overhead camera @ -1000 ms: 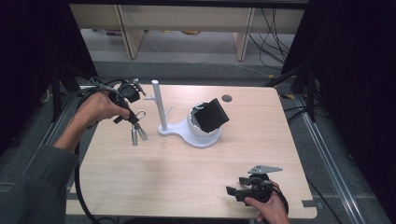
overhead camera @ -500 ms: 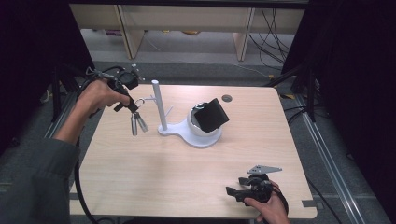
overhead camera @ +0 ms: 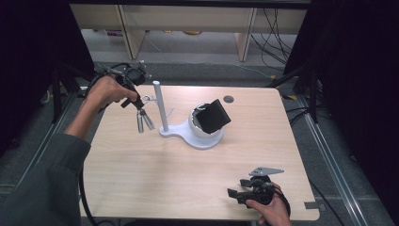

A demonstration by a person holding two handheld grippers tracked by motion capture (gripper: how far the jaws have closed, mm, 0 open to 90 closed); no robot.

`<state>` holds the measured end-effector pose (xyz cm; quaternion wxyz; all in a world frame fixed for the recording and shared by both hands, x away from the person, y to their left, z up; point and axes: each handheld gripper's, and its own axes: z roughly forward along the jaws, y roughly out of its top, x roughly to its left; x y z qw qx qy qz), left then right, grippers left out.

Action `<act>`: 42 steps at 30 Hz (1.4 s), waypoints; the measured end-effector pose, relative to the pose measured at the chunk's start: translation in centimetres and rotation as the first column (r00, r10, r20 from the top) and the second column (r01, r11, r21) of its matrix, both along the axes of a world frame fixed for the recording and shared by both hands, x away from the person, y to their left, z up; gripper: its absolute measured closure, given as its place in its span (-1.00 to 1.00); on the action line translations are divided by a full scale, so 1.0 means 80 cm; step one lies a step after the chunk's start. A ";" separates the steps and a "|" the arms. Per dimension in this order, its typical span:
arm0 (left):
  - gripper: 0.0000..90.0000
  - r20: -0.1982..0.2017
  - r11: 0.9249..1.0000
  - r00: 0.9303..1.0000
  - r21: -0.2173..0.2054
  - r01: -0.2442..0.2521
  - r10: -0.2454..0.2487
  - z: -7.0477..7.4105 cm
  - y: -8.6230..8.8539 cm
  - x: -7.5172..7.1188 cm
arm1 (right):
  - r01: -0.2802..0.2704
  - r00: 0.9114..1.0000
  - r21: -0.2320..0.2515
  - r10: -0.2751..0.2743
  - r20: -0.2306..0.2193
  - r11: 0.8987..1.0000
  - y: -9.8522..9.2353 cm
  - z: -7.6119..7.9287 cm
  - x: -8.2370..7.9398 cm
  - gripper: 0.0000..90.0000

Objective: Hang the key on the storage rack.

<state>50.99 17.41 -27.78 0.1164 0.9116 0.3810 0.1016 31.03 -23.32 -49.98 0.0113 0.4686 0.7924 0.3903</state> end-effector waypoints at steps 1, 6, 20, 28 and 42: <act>0.67 -0.001 1.000 1.000 0.007 -0.006 0.006 -0.002 0.000 0.002 | 0.006 1.000 0.006 -0.006 -0.011 1.000 0.001 0.001 -0.001 -0.39; 0.66 -0.002 1.000 1.000 -0.004 -0.012 0.012 -0.005 -0.002 0.007 | -0.002 1.000 0.022 0.002 -0.004 1.000 0.002 -0.001 0.000 -0.39; 0.66 -0.005 1.000 1.000 0.003 0.005 -0.005 -0.021 -0.016 0.016 | -0.010 1.000 0.013 0.010 0.014 1.000 0.001 -0.001 0.000 -0.39; 0.66 -0.019 1.000 1.000 -0.007 -0.003 0.003 -0.032 -0.013 0.020 | -0.015 1.000 0.016 0.015 0.015 1.000 0.001 -0.002 0.001 -0.39; 0.45 0.002 0.999 1.000 -0.037 -0.003 0.003 -0.031 -0.005 0.011 | -0.007 1.000 0.010 0.007 -0.006 1.000 0.001 0.000 -0.001 -0.39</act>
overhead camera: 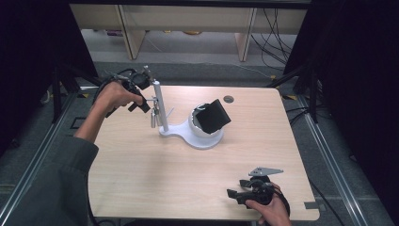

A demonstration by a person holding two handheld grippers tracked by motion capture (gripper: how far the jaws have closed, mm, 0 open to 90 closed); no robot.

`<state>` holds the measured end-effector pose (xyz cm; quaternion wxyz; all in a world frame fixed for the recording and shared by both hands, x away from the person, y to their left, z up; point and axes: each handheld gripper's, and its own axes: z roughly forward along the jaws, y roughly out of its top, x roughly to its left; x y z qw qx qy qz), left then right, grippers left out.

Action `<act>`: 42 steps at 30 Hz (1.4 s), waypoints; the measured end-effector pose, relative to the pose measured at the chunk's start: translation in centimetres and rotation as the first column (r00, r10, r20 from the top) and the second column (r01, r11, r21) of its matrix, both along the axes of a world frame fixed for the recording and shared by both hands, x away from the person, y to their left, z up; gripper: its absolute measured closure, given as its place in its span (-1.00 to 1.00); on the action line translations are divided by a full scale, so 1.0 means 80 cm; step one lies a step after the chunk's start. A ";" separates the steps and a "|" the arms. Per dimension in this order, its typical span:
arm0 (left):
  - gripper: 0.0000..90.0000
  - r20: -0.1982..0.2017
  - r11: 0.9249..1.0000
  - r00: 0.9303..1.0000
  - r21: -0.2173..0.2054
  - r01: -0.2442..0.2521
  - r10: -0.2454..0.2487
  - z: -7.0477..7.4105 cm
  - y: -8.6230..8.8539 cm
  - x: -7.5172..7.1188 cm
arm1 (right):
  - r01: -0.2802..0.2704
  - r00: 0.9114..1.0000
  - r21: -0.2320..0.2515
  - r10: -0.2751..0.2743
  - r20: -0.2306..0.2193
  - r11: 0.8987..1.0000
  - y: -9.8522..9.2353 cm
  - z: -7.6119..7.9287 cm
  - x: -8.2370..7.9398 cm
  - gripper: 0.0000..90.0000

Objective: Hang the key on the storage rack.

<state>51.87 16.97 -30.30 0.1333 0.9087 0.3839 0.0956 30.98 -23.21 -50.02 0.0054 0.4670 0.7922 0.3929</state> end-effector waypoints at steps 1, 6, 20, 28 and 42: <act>0.39 -0.001 1.000 1.000 -0.003 -0.004 0.004 0.000 0.001 -0.001 | -0.010 1.000 -0.003 0.010 0.026 1.000 -0.001 -0.002 0.002 -0.39; 0.09 0.016 0.999 0.999 -0.030 -0.033 0.034 -0.001 0.008 -0.008 | -0.005 1.000 0.011 0.005 0.016 1.000 0.000 -0.001 0.001 -0.39; -0.35 0.037 0.990 0.999 -0.140 -0.028 0.034 -0.014 0.024 -0.064 | -0.020 1.000 -0.003 0.020 0.014 1.000 0.001 -0.001 0.001 -0.39; -0.44 0.027 0.988 0.999 -0.155 -0.015 0.019 -0.040 0.027 -0.084 | -0.019 1.000 -0.009 0.020 0.021 1.000 0.001 -0.001 0.001 -0.39; -0.50 0.044 0.975 0.998 -0.218 0.044 -0.036 -0.073 0.027 -0.125 | -0.016 1.000 -0.005 0.017 0.016 1.000 0.002 -0.001 0.002 -0.39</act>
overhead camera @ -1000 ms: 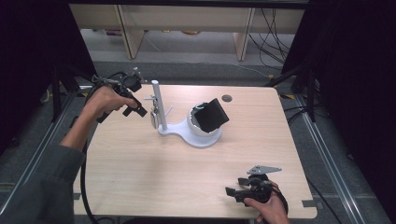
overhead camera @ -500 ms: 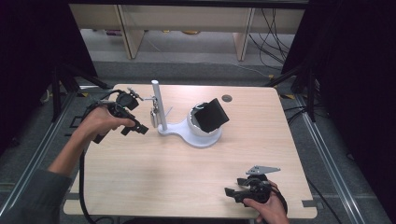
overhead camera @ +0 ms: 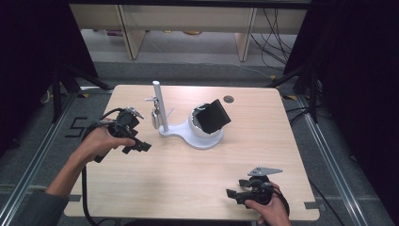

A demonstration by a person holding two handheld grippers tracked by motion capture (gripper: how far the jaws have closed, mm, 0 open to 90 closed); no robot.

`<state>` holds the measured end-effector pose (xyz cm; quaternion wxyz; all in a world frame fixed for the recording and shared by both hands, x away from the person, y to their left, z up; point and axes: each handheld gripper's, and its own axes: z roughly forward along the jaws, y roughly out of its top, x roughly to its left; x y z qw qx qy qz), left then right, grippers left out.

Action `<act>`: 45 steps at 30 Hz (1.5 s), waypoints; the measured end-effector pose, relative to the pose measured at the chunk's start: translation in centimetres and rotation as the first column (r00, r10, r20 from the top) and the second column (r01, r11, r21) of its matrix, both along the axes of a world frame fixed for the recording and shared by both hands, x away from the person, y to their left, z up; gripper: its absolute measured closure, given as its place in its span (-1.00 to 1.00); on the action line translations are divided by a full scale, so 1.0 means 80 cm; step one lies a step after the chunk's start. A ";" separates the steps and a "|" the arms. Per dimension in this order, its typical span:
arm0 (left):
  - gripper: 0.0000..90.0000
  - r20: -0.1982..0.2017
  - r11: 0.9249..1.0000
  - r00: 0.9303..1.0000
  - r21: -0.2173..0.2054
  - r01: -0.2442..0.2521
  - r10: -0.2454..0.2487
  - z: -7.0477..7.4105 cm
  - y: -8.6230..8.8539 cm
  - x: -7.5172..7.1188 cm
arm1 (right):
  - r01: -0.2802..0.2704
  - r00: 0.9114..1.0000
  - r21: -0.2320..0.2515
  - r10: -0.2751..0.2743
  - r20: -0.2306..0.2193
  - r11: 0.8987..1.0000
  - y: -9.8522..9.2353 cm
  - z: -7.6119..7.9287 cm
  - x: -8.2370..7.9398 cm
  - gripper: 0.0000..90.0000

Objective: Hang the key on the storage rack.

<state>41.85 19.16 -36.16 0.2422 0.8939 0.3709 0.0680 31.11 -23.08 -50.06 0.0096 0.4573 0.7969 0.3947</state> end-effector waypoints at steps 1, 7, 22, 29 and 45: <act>-0.50 0.000 1.000 1.000 -0.001 0.004 -0.004 -0.001 0.000 -0.002 | 0.002 1.000 0.000 -0.002 -0.004 1.000 0.000 0.000 0.000 -0.39; -0.52 0.007 0.999 0.999 -0.017 0.040 -0.039 -0.014 -0.010 -0.021 | 0.003 1.000 -0.001 -0.003 -0.003 1.000 0.000 0.000 0.000 -0.39; -0.55 0.014 0.993 0.994 -0.044 0.113 -0.113 -0.049 -0.028 -0.049 | 0.001 1.000 -0.003 -0.001 -0.002 1.000 0.001 -0.001 0.000 -0.39; -0.55 0.008 0.992 0.993 -0.049 0.114 -0.114 -0.065 -0.029 -0.060 | 0.004 1.000 -0.004 -0.004 0.002 1.000 0.001 0.000 0.000 -0.39; -0.55 0.084 0.982 0.981 -0.059 0.178 -0.172 -0.108 -0.040 -0.104 | 0.003 1.000 0.009 -0.003 -0.002 1.000 0.003 0.000 -0.001 -0.41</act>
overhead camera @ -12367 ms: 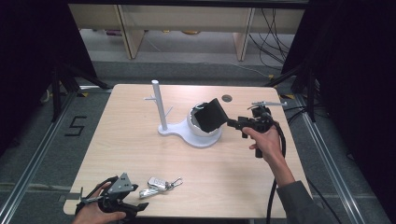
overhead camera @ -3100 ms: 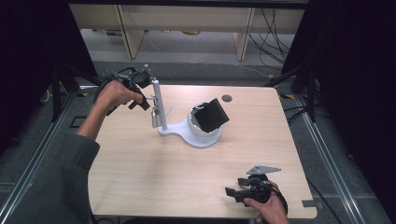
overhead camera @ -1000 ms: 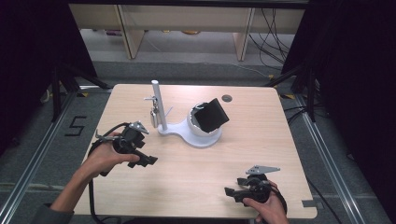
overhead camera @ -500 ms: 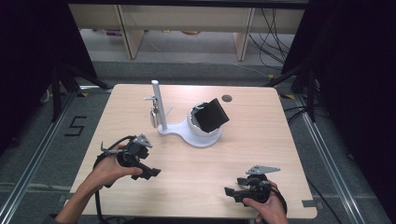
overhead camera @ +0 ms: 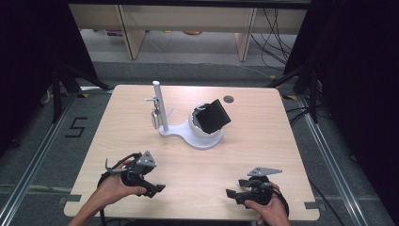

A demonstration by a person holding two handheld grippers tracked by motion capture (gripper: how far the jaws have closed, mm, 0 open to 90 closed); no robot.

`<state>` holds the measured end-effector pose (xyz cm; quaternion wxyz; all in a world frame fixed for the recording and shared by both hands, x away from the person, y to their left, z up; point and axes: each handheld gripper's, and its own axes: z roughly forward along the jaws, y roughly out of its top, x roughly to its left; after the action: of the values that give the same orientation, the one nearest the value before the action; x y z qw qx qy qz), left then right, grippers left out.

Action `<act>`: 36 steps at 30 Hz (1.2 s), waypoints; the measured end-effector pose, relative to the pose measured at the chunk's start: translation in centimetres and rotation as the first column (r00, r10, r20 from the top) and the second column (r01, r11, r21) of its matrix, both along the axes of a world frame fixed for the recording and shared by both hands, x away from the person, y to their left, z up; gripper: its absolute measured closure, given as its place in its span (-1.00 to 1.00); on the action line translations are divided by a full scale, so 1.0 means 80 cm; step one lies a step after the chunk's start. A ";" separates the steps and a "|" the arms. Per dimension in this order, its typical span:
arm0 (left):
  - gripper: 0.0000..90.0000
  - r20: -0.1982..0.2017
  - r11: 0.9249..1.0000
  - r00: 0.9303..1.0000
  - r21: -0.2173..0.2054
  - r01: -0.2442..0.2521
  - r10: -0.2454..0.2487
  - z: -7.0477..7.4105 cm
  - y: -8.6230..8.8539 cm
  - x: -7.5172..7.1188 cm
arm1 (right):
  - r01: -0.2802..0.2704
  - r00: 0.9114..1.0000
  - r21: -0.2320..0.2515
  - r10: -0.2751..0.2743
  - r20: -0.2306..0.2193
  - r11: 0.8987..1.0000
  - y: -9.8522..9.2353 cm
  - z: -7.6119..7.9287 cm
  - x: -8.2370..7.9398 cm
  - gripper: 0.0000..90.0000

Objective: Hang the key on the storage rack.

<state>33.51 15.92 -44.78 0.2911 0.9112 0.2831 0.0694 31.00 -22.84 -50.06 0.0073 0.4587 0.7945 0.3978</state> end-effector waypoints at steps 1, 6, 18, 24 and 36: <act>-0.55 0.000 1.000 1.000 0.000 0.000 0.000 0.000 0.000 0.000 | 0.000 1.000 0.000 0.000 0.000 1.000 0.000 0.000 0.000 -0.41; -0.55 0.015 1.000 1.000 -0.004 0.004 -0.004 -0.014 -0.003 -0.010 | 0.004 1.000 -0.010 -0.004 0.009 1.000 0.000 0.000 0.000 -0.43; -0.56 0.023 0.999 1.000 -0.042 -0.017 0.018 -0.046 -0.003 -0.035 | -0.008 0.999 -0.029 0.009 0.041 1.000 0.000 0.000 0.001 -0.50; -0.56 0.051 0.998 0.998 -0.050 -0.026 0.029 -0.053 -0.001 -0.049 | -0.002 1.000 -0.007 0.002 0.029 1.000 0.004 0.000 0.000 -0.54; -0.56 0.057 0.998 0.997 -0.039 -0.041 0.044 -0.070 0.005 -0.074 | -0.010 0.999 -0.020 0.010 0.036 1.000 0.006 0.001 -0.002 -0.55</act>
<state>27.61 16.35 -50.42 0.3146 0.8970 0.2952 0.0964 30.85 -22.34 -49.94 0.0240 0.4474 0.8004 0.3982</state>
